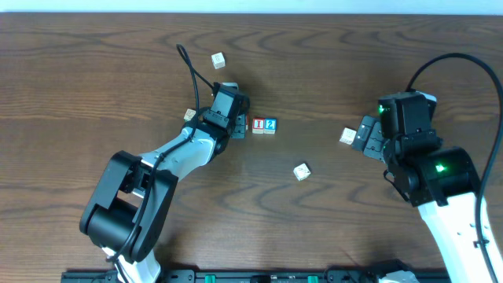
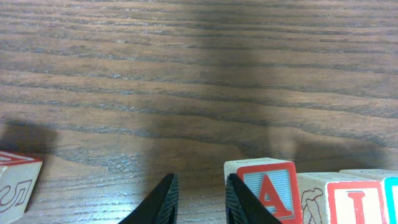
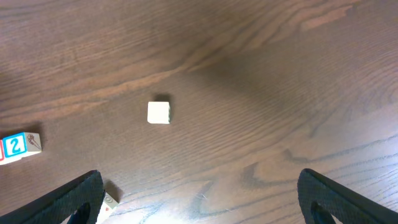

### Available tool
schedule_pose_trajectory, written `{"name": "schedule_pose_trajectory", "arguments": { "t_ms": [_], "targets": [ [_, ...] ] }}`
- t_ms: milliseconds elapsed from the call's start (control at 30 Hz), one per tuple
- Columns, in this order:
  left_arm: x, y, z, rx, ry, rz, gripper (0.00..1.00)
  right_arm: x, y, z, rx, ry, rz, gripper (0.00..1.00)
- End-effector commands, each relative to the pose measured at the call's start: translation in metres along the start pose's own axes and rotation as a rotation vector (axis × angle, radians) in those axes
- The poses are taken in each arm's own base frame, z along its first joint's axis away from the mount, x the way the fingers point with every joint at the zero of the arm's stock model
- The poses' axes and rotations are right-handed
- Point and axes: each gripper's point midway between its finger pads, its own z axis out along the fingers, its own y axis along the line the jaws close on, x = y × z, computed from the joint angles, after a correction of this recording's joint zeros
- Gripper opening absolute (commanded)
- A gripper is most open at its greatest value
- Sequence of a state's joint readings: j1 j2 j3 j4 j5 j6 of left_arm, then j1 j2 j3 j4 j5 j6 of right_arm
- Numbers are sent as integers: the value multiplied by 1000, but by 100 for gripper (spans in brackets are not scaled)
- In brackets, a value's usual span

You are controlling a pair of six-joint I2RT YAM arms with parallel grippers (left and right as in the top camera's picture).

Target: Spell out Ai2

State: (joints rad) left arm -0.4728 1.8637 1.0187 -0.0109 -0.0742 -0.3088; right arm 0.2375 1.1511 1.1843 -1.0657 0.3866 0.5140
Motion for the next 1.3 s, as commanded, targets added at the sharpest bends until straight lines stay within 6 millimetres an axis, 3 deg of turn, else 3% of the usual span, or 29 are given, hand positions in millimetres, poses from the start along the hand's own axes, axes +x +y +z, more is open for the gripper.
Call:
{"name": "schedule_pose_trajectory", "arguments": {
  "t_ms": [0,1067,1267],
  "targets": [
    [0,3,4,-14,-6,11,29,-4,-6,-1,22,-15,-5,99],
    [-1,-1,4,11,-8,-17,36,-5,-7,-1,28,-19,-4,99],
    [0,-3,4,20,-1,-17,43,-5,-7,-1,28,-19,-4,99]
  ]
}}
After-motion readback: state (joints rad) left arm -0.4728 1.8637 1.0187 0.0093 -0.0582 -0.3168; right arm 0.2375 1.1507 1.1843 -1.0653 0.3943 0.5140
